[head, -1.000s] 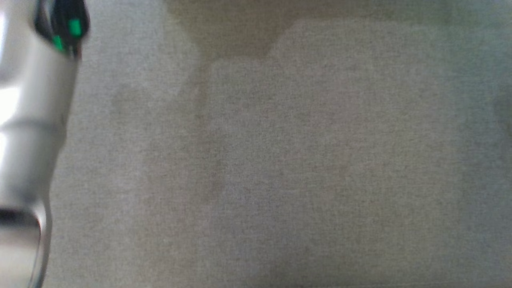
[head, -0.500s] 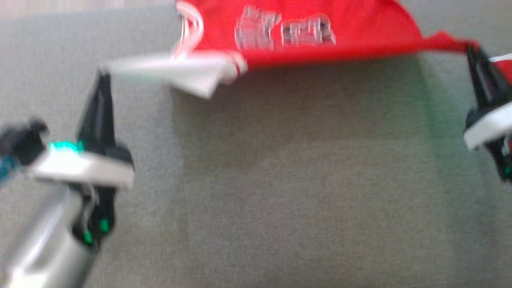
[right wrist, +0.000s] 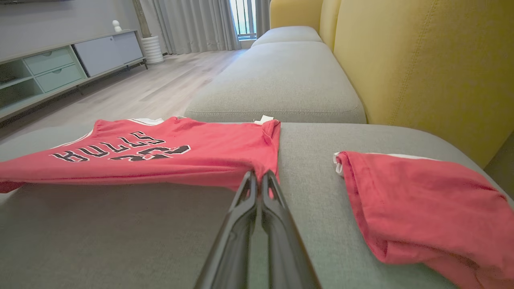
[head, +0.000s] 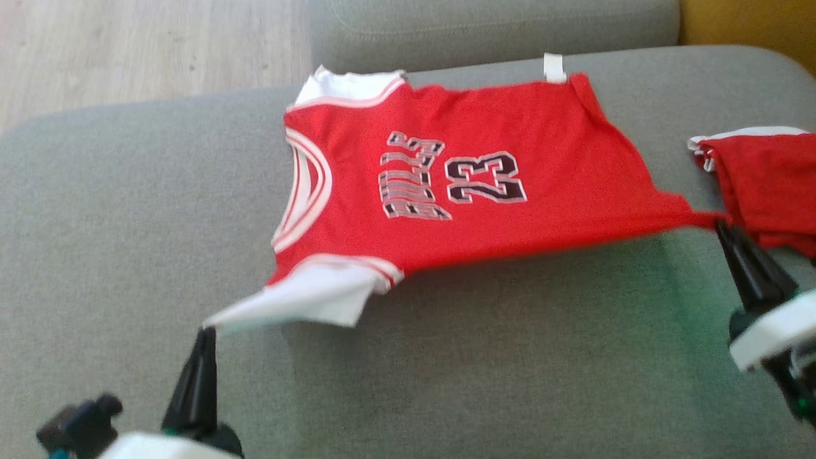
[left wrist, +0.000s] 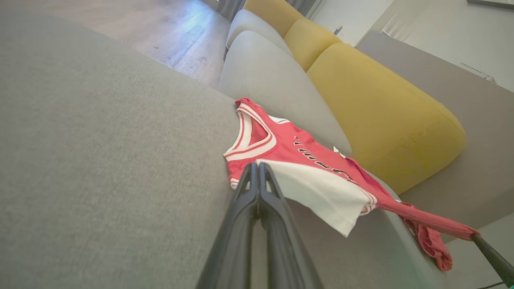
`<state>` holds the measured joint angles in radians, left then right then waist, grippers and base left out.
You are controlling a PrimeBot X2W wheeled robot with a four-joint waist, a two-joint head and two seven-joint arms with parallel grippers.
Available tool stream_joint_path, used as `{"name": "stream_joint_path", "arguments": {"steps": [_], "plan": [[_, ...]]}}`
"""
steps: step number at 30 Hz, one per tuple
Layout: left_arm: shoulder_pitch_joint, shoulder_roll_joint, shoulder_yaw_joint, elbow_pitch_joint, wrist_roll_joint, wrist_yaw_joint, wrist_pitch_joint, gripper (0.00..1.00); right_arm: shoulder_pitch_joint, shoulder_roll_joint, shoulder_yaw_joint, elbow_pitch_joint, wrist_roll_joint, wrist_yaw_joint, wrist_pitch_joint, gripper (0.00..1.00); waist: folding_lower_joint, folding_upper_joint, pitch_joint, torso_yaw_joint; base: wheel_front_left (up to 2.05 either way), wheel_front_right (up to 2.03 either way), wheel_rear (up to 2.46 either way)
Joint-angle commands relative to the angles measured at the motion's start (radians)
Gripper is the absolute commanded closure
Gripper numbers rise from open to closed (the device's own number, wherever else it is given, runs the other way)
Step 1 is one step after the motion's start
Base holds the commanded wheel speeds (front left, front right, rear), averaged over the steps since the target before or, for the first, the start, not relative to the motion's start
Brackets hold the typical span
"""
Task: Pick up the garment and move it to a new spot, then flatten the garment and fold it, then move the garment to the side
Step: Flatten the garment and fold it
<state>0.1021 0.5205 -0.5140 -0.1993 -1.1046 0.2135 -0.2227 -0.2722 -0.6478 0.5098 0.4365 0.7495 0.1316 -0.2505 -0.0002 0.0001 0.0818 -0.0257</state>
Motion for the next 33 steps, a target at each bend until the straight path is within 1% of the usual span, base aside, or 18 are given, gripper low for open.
{"name": "stream_joint_path", "arguments": {"steps": [1,8,13,17,21,28,33], "plan": [[-0.006,0.035,0.043,-0.052,-0.007,0.016,-0.014,1.0,0.031,-0.055,-0.021,-0.035,0.003,-0.001,-0.005,1.0,0.0002,-0.0001,-0.011,0.001,0.0,0.0,0.0],[0.063,0.037,0.041,-0.122,-0.03,0.062,-0.001,1.0,0.161,-0.052,-0.084,-0.11,-0.01,-0.001,0.031,1.0,0.0002,-0.0001,-0.023,0.007,0.0,0.0,0.0],[0.027,0.013,0.03,-0.116,-0.044,0.07,0.022,1.0,0.2,-0.021,-0.132,-0.148,-0.029,-0.001,0.077,1.0,0.0002,-0.0001,-0.015,0.009,0.0,0.0,0.0],[-0.055,-0.014,0.018,-0.073,-0.06,0.053,0.061,1.0,0.185,0.006,-0.155,-0.157,-0.044,-0.001,0.116,1.0,0.0002,-0.0001,0.024,0.012,0.0,0.0,0.0],[-0.158,-0.048,0.016,-0.012,-0.066,0.03,0.083,1.0,0.132,0.031,-0.161,-0.14,-0.05,-0.001,0.137,1.0,0.0002,-0.0001,0.076,0.013,0.0,0.0,0.0],[-0.337,-0.102,0.044,0.092,-0.083,-0.014,0.093,1.0,0.01,0.056,-0.157,-0.083,-0.047,-0.001,0.141,1.0,0.0002,-0.0001,0.162,0.02,0.0,0.0,0.0],[-0.446,-0.131,0.048,0.177,-0.094,-0.045,0.113,1.0,-0.077,0.064,-0.129,-0.044,-0.043,-0.001,0.14,1.0,0.0002,-0.0001,0.202,0.021,0.0,0.0,0.0]]}}
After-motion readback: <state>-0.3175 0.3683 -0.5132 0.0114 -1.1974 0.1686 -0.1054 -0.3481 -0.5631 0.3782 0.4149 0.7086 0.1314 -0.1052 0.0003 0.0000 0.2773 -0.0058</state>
